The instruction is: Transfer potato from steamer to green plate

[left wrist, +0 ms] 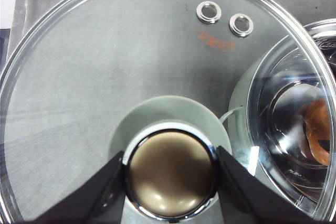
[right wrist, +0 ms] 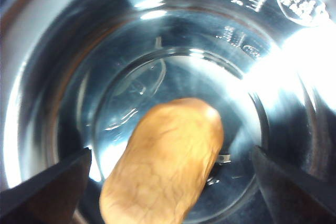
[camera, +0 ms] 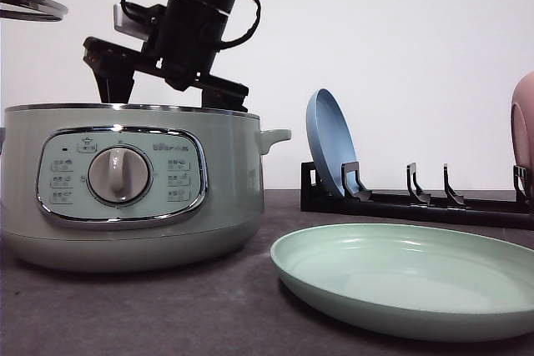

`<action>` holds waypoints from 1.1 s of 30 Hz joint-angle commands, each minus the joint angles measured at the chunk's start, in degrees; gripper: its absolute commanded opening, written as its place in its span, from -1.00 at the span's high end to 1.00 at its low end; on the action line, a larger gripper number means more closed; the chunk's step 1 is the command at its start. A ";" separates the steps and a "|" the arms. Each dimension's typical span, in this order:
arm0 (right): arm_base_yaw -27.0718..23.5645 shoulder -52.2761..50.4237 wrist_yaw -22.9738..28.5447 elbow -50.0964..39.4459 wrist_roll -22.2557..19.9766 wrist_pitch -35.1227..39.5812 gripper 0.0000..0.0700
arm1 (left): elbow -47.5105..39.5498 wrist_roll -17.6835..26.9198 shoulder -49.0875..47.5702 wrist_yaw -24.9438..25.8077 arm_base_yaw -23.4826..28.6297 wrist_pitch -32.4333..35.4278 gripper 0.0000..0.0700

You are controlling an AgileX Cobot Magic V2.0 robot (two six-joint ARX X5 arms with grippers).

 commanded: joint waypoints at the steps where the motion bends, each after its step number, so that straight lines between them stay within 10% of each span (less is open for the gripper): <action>1: 0.97 2.03 0.28 1.70 1.03 0.65 -0.76 | 2.45 0.26 -0.28 -0.11 0.13 1.84 1.00; 11: 1.41 4.45 0.31 1.70 1.24 0.64 -0.73 | 2.45 0.26 -0.28 -0.11 0.13 1.86 1.00; 22: 1.39 4.27 -0.26 1.70 0.99 0.62 0.49 | 2.45 0.26 -0.28 -0.09 0.13 1.88 1.00; 33: 0.84 -4.74 -0.17 1.70 -2.08 -0.19 0.53 | 2.45 0.26 -0.28 -0.09 0.13 2.64 1.00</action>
